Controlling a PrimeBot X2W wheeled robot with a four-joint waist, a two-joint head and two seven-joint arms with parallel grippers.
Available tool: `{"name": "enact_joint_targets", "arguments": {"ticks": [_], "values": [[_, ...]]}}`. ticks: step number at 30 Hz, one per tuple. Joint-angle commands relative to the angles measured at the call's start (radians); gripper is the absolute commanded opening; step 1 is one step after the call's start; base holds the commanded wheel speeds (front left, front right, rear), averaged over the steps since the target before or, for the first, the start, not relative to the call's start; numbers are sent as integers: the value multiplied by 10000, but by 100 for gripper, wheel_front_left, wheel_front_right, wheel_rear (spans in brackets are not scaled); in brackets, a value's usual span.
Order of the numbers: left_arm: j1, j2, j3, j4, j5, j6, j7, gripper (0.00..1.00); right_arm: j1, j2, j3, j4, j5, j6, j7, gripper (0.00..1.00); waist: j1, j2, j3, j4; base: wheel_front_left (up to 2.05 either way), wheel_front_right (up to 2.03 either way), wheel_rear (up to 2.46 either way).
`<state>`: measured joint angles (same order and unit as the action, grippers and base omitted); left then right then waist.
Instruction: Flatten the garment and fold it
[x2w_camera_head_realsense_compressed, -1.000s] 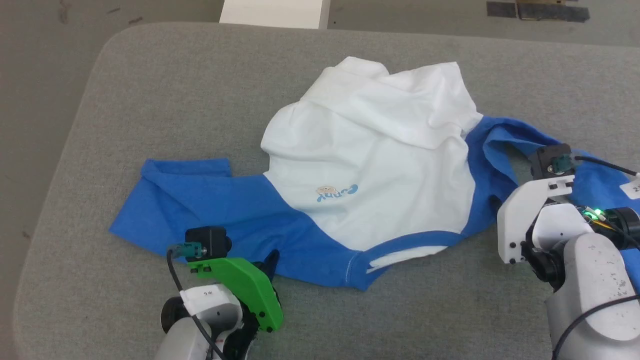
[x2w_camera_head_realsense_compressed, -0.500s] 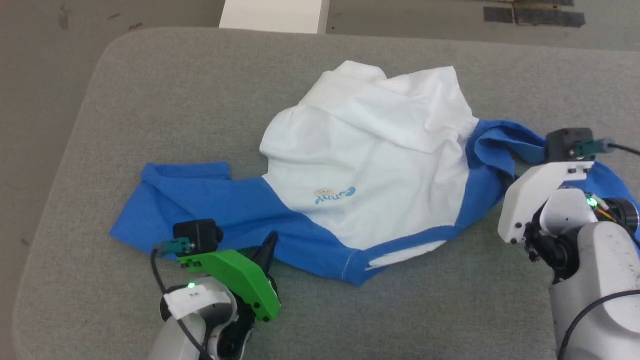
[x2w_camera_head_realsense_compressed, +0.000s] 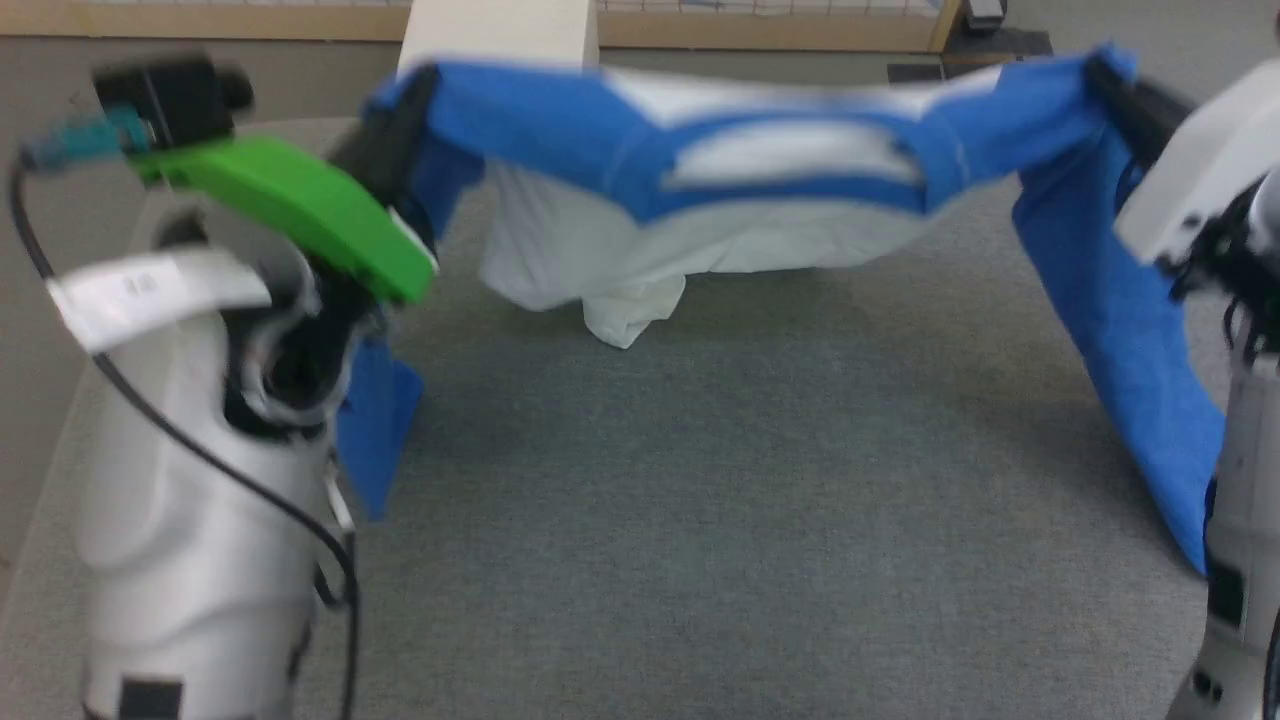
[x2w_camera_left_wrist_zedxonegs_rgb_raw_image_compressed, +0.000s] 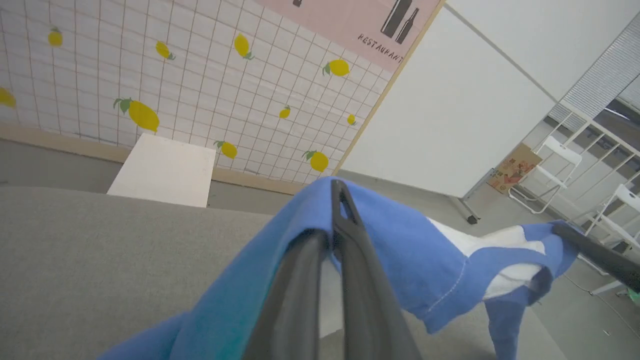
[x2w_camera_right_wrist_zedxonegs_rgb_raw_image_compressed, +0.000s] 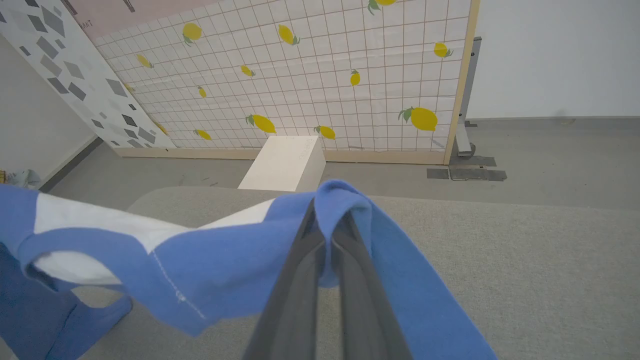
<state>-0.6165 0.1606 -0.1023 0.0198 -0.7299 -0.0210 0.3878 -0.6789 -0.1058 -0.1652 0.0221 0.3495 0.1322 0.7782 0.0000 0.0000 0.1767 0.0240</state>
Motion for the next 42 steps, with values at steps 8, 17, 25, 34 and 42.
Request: {"name": "enact_joint_targets", "arguments": {"ticks": [8, 17, 25, 34, 42], "values": [[-4405, 859, 141, 2568, 836, -39, -101, 0, -4002, 330, -403, 1966, -1404, -15, -294, 0, 0, 0, 1456, -642, 0, 0, 0], [-8032, 1515, 169, 4344, 2015, -22, -1831, 0, -7549, 549, -1174, 3708, -2625, -15, -2980, 0, 0, 0, 2839, -1111, 0, 0, 0], [-9088, 1607, 344, 5386, 2065, -189, -2972, 0, -8466, 553, -1221, 5320, -2878, -15, -4850, 0, 0, 0, 3305, -1138, 0, 0, 0], [-8232, 1558, 522, 6272, 1467, -678, -3463, 0, -7856, 554, -1071, 5923, -2785, -15, -5553, 0, 0, 0, 3376, -793, 0, 0, 0], [-5000, 1266, 519, 6231, 621, -1008, -3991, 0, -4234, 378, -710, 4739, -1681, -15, -6045, 0, 0, 0, 1624, -318, 0, 0, 0]]}}
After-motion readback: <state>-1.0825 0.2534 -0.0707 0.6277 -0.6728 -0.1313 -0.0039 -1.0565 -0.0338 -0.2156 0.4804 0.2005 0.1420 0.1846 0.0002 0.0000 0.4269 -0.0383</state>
